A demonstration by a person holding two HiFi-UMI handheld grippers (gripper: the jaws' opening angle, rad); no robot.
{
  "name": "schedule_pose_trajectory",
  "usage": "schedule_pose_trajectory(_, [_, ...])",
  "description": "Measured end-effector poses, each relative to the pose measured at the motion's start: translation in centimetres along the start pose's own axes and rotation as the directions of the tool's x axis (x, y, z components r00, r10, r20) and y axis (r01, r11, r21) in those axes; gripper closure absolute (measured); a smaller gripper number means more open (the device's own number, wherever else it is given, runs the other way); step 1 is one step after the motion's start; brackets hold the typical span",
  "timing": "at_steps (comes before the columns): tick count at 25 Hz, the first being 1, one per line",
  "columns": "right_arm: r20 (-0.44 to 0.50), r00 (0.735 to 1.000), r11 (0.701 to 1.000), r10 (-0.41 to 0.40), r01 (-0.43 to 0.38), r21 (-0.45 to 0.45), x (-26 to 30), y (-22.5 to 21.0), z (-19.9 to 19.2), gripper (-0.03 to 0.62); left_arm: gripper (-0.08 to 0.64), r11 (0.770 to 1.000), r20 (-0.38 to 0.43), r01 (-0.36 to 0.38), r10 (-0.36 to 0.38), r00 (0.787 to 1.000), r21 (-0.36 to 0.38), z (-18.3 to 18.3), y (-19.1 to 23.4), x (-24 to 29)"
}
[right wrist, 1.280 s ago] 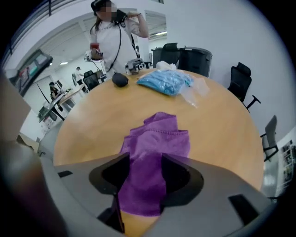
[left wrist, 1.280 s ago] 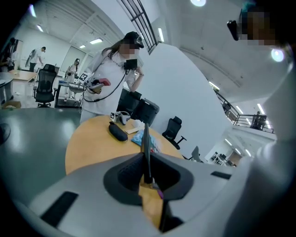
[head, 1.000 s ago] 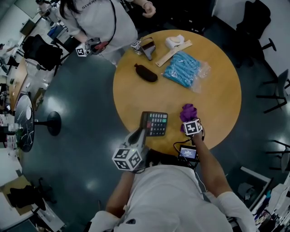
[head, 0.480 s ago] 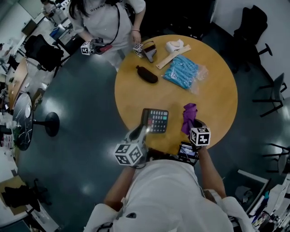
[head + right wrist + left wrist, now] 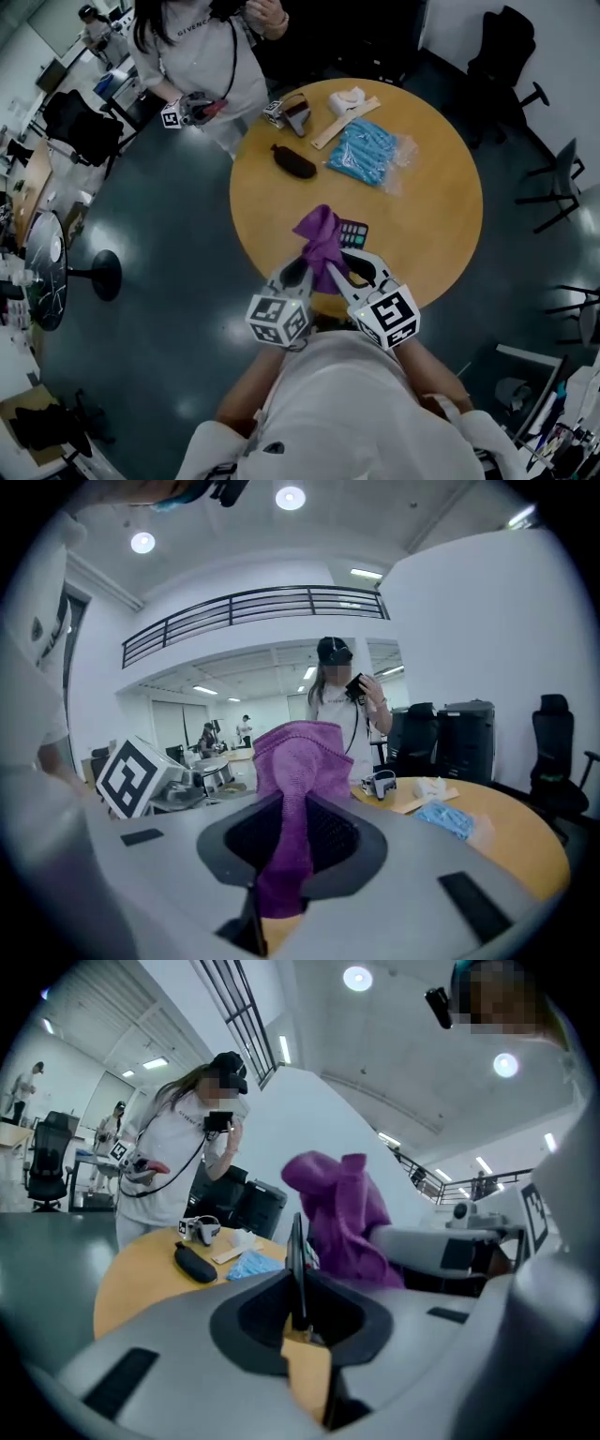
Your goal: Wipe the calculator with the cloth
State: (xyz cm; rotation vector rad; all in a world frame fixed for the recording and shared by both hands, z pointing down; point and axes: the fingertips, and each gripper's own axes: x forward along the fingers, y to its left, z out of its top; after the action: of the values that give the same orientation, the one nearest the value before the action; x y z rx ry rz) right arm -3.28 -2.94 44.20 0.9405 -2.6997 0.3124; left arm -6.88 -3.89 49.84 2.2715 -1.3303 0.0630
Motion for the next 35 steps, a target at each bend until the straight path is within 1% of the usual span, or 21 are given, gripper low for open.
schedule_pose_trajectory(2, [-0.012,1.000,0.999,-0.001,0.000,-0.034,0.5,0.5,0.0,0.520,0.511,0.999,0.029,0.043,-0.043,0.999,0.012,0.7,-1.2,-0.1])
schedule_pose_trajectory(6, [-0.054,0.998,0.997,-0.044,0.040,-0.070,0.3,0.1,-0.8,0.520,0.512,0.996,0.044,0.085,-0.083,0.996,-0.034,0.8,-2.3,-0.8])
schedule_pose_trajectory(9, [-0.079,0.996,0.997,-0.050,0.046,-0.056,-0.2,0.0,-2.1,0.521,0.512,0.993,0.028,0.099,-0.097,0.995,-0.058,0.1,-2.8,-1.3])
schedule_pose_trajectory(12, [-0.090,0.993,0.996,-0.072,0.068,-0.053,-0.7,-0.1,-3.1,0.522,0.512,0.991,0.014,0.106,-0.105,0.994,-0.085,-0.8,-2.9,-1.5])
schedule_pose_trajectory(17, [-0.118,0.986,0.993,-0.120,0.118,-0.022,-1.3,-1.8,-4.5,0.520,0.512,0.987,0.002,0.103,-0.104,0.995,-0.121,-1.3,-2.4,-1.5])
schedule_pose_trajectory(20, [-0.132,0.979,0.988,-0.152,0.151,-0.018,-1.9,-3.0,-5.2,0.520,0.512,0.987,0.001,0.101,-0.101,0.995,-0.128,-1.4,-2.2,-1.4])
schedule_pose_trajectory(24, [-0.155,0.965,0.977,-0.210,0.213,0.005,-2.9,-5.0,-6.6,0.520,0.512,0.990,0.018,0.089,-0.088,0.996,-0.114,-0.6,-1.8,-1.6])
schedule_pose_trajectory(27, [-0.196,0.946,0.964,-0.257,0.267,0.023,-3.8,-7.0,-8.4,0.520,0.512,0.993,0.030,0.073,-0.070,0.997,-0.097,-0.1,-1.2,-1.9])
schedule_pose_trajectory(31, [-0.243,0.920,0.936,-0.309,0.339,0.094,-5.2,-9.8,-10.7,0.520,0.512,0.994,0.041,0.061,-0.058,0.997,-0.093,0.4,-0.3,-2.1])
schedule_pose_trajectory(33, [-0.224,0.916,0.925,-0.333,0.364,0.112,-6.2,-10.6,-10.1,0.520,0.512,0.998,0.020,0.044,-0.043,0.999,-0.054,0.3,0.0,-1.9])
schedule_pose_trajectory(35, [-0.170,0.928,0.930,-0.331,0.351,0.107,-6.8,-10.0,-8.0,0.521,0.512,1.000,-0.007,0.027,-0.027,1.000,-0.006,0.1,0.1,-1.7])
